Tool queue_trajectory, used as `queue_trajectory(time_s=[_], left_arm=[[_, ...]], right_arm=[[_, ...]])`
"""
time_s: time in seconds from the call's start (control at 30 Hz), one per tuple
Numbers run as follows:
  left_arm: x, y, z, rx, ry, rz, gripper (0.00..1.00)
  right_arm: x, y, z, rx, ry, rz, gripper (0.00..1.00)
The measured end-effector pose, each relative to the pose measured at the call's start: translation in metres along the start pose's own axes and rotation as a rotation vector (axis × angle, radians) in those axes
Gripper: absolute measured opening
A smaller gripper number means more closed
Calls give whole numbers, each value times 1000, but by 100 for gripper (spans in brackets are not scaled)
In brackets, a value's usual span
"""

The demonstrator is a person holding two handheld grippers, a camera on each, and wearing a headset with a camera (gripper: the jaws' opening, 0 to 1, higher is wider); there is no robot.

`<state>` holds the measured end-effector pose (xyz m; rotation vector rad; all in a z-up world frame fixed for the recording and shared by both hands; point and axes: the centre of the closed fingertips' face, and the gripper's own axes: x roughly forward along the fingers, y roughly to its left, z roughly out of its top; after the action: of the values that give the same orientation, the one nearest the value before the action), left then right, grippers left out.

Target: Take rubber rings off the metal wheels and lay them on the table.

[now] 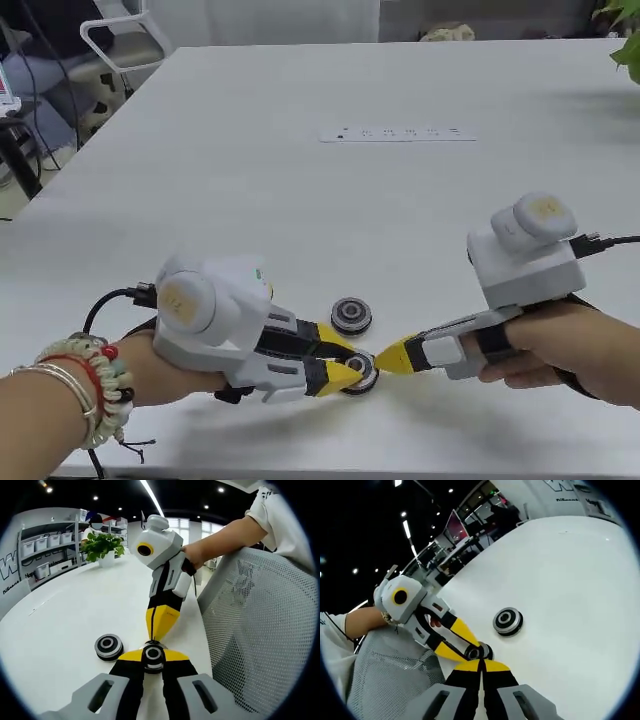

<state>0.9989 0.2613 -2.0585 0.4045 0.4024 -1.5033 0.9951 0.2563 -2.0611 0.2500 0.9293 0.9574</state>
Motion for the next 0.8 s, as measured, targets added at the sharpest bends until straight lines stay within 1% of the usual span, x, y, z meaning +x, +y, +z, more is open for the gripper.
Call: queue_trajectory(time_s=[0.1,0.5,0.8], left_arm=[[0,-1,0,0,-1,-2,8],[0,-1,0,-2,-4,-3,8],[0,-1,0,3,-2,-4,8]], right_arm=[[0,4,-2,-1,6,6,0],[0,6,-1,23,2,16,0],[1,9,0,25,4,22,0]])
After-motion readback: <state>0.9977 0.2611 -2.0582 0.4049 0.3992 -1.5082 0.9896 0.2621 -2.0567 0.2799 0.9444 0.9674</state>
